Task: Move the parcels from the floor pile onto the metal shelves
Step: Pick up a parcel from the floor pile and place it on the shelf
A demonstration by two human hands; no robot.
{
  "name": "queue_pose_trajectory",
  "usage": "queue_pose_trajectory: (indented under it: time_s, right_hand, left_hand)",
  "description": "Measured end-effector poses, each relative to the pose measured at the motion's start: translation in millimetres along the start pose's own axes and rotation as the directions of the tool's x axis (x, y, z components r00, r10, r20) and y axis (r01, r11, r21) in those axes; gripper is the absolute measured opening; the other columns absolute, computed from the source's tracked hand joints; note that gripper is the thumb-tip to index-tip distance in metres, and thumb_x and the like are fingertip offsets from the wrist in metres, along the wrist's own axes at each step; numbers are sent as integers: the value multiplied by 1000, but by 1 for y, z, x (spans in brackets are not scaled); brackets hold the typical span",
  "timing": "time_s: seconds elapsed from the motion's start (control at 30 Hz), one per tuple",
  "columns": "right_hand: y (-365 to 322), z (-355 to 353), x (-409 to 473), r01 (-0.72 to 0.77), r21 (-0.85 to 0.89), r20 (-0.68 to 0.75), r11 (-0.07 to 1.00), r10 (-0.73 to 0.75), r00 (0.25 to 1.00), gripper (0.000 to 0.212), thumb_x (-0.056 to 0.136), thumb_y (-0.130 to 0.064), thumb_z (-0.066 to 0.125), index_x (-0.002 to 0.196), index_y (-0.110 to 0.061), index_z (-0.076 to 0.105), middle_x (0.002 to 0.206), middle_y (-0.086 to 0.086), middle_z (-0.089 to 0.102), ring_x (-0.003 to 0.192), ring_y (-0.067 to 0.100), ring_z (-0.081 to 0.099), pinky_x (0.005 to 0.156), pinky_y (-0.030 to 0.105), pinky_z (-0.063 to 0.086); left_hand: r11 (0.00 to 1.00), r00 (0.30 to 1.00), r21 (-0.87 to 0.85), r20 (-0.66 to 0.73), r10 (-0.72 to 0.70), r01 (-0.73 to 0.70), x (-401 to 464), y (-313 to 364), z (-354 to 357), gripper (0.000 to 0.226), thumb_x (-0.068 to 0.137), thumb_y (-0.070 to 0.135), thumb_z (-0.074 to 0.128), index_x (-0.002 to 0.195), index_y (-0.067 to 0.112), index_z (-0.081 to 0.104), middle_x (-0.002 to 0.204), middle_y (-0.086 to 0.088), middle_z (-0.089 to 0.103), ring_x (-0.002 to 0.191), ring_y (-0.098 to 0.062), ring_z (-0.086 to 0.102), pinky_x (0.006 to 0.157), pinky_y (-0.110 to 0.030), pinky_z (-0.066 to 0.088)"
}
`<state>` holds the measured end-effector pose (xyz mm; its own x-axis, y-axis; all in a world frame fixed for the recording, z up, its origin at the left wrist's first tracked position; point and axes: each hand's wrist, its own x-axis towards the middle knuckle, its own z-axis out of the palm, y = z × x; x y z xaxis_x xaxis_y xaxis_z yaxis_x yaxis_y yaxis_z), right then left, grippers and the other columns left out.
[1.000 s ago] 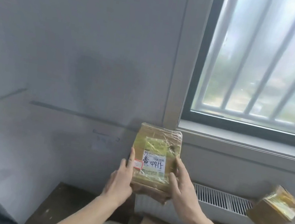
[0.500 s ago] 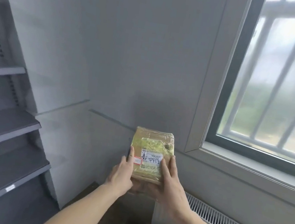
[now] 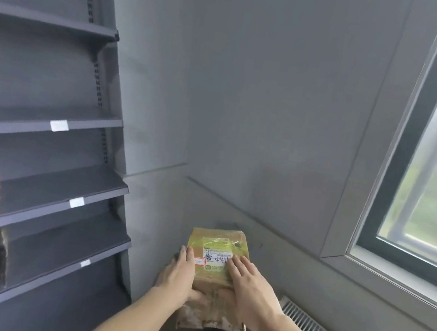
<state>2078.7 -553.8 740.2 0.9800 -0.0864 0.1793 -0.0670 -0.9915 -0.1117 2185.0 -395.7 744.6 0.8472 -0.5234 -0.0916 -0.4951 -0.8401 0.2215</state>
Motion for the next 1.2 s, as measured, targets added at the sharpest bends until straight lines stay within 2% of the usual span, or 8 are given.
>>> queue_pose_trajectory:
  time_s: [0.17,0.37,0.53,0.73,0.83,0.93,1.07,1.2]
  right_hand:
    - [-34,29,31,143,-33,-4,989,-143,990,68,86,-62,31,117,-18,73,120,-5,70,112,14,66,95,26,50]
    - [-108,73,52,372,-28,68,928,-369,927,89,98,-63,4,103,-15,78,108,1,74,95,15,72,113,22,6]
    - [-165,89,62,472,23,190,881,-468,863,91,98,-58,1,101,-11,78,105,5,75,95,18,73,111,25,13]
    - [-225,73,80,495,22,195,869,-489,850,82,93,-64,12,110,-16,76,116,1,71,105,15,69,86,30,57]
    - [-254,60,93,563,16,135,826,-560,818,105,75,-74,-3,148,-13,43,154,3,35,142,20,37,116,33,23]
    - [-278,55,95,587,51,182,808,-586,790,140,44,-82,-40,157,-17,11,164,1,8,151,18,7,118,29,0]
    - [-308,50,92,588,50,185,807,-586,789,74,98,-63,13,158,-19,9,165,1,6,151,17,4,120,29,4]
    - [-338,47,94,612,8,219,791,-598,771,70,102,-54,28,157,-17,8,165,3,6,151,18,4,120,29,5]
  left_hand:
    - [998,998,-36,-4,-59,59,-20,-54,-4,121,79,52,73,155,4,-9,163,-11,-14,151,-25,-7,123,-43,7]
    - [974,975,-59,60,-213,217,-73,-130,4,111,86,50,67,155,4,-7,163,-10,-15,151,-24,-11,122,-46,8]
    - [958,960,-61,-8,-280,279,-117,-178,1,100,92,46,62,157,12,-7,164,-2,-16,150,-17,-15,121,-37,0]
    - [931,929,-97,-82,-360,352,-149,-216,-24,94,94,42,60,158,19,-4,164,2,-14,149,-13,-17,121,-36,4]
    - [917,912,-95,-106,-397,388,-162,-232,-38,93,94,41,61,158,19,-4,164,2,-14,149,-13,-17,121,-38,10]
    - [905,901,-82,-96,-424,417,-174,-248,-47,93,94,40,61,158,15,-3,164,-1,-14,149,-15,-16,121,-38,11]
    - [897,895,-69,-72,-440,436,-186,-268,-54,93,95,37,60,157,11,-4,164,-6,-13,150,-19,-16,121,-39,8]
    - [893,889,-74,-82,-450,445,-198,-291,-60,92,96,36,59,157,10,-5,164,-8,-12,150,-21,-14,121,-38,8]
